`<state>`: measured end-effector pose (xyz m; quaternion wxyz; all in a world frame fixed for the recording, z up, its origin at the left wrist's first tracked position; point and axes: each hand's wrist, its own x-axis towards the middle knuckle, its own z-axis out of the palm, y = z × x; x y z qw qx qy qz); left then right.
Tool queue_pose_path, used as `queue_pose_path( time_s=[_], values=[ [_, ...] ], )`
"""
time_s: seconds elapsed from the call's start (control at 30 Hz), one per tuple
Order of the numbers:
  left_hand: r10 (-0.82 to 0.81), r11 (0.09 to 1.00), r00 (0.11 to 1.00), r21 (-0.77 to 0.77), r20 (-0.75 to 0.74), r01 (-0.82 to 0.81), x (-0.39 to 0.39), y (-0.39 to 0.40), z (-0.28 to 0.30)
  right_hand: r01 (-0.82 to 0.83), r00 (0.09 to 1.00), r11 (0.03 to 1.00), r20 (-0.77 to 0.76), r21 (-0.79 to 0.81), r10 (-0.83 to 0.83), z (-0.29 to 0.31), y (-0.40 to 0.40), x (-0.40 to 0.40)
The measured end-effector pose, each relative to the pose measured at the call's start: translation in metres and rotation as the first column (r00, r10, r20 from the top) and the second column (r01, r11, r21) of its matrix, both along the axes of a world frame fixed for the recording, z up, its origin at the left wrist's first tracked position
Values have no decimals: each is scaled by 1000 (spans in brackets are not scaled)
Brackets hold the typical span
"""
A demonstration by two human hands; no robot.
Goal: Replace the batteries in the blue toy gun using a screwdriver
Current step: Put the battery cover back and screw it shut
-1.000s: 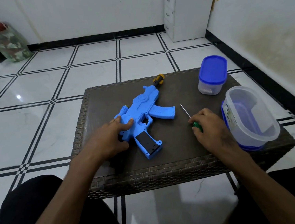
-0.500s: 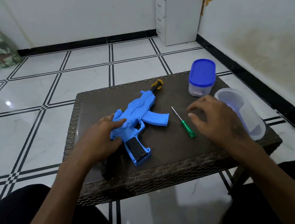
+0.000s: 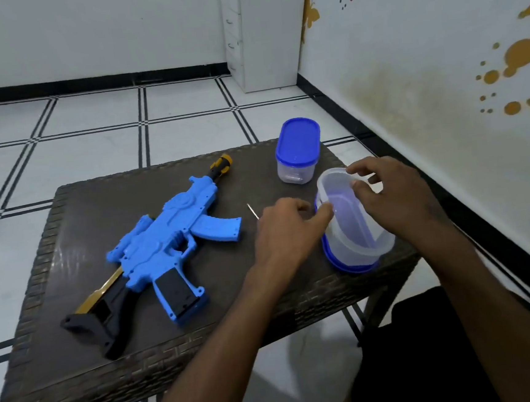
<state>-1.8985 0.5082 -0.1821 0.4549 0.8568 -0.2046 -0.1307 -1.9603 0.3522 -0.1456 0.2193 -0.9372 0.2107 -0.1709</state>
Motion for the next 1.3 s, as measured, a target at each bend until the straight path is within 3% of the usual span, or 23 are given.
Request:
queue_pose_path(
  time_s=[0.17,0.4,0.5,0.6,0.67,0.77,0.93,1.1,1.2,1.3],
  values=[
    [-46,988,998,147,32,41,7,-29,-5,33,999,989,4,146,-34,-4,-19,-13],
    [7,998,1000,66,7,-8,20,-9,9,87,996,961,-33,261,-81,-9,-31,-17],
    [60,997,998,46,32,-61,27,14,18,122,981,958,-176,258,-77,-17,-30,-8],
    [100,989,993,104,70,-107,31,35,21,136,900,979,-432,151,-58,-29,-22,2],
    [107,984,992,138,61,-115,30,44,21,116,856,991,-512,59,-70,-40,-17,5],
    [112,983,992,138,52,-118,27,47,16,131,868,991,-482,-10,-119,-51,-14,7],
    [88,989,995,112,36,-91,25,33,9,190,884,970,-457,153,-101,-46,-22,1],
    [47,993,997,109,54,-52,23,18,3,160,964,939,-251,305,-83,-31,-31,-9],
    [14,994,999,110,47,-20,23,13,-3,129,990,949,-99,288,-105,-25,-31,-8],
    [10,996,1000,90,25,-12,25,10,-9,77,997,940,-49,333,-64,-16,-22,-3]
  ],
)
